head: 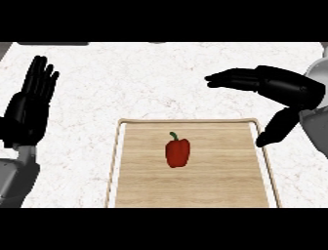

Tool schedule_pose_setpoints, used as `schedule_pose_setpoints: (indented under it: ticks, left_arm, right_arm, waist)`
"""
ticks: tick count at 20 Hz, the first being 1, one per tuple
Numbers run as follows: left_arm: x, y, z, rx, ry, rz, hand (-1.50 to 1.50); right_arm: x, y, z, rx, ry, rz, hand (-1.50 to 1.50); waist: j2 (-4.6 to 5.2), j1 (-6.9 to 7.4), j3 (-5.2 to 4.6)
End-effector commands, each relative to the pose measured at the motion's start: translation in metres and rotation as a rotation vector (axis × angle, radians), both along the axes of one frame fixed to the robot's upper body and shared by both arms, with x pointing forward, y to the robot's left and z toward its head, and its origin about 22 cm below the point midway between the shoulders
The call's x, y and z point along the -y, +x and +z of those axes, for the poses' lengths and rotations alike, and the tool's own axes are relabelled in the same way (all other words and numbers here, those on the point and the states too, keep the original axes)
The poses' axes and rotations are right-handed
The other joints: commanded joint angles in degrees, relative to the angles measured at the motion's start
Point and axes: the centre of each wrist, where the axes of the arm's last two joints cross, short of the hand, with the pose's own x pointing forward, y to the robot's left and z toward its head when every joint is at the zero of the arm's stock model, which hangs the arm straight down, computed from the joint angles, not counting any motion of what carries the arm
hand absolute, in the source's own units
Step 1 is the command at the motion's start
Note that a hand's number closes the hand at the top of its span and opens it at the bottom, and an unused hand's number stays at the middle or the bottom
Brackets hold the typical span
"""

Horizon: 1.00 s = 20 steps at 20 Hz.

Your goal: Pick the bell pepper from the tray and place it in the pot

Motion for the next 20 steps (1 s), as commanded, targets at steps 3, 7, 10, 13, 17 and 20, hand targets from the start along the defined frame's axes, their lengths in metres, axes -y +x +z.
schedule_pose_setpoints:
  ticks: [3, 7, 10, 13, 17, 20]
  left_arm:
    - [0.020, 0.015, 0.007, -0.003, 0.017, 0.016, 0.00]
    - [0.013, 0.002, 0.004, -0.016, 0.002, 0.012, 0.00]
    - [0.011, 0.013, 0.006, 0.007, -0.007, -0.009, 0.00]
    - [-0.009, -0.006, 0.007, -0.007, 0.005, 0.001, 0.00]
    - [0.013, 0.006, 0.007, -0.003, 0.006, 0.013, 0.00]
    - [-0.012, -0.011, 0.020, 0.008, 0.008, -0.010, 0.00]
  right_arm:
    - [-0.057, -0.015, 0.004, 0.008, -0.156, 0.005, -1.50]
    - [-0.075, -0.031, 0.012, -0.025, -0.231, -0.008, -1.50]
    - [-0.075, -0.029, -0.017, -0.042, -0.270, -0.048, -1.50]
    - [-0.081, -0.025, -0.037, -0.098, -0.313, -0.036, -1.50]
    - [-0.102, -0.024, -0.049, -0.103, -0.312, -0.027, -1.50]
    - [-0.095, -0.033, -0.060, -0.076, -0.311, -0.021, -1.50]
  waist:
    - [-0.08, -0.61, 0.00]
    - [-0.18, -0.47, 0.01]
    - [0.06, -0.41, 0.02]
    - [0.05, 0.15, 0.03]
    - [0.09, -0.05, 0.04]
    - [0.00, 0.10, 0.05]
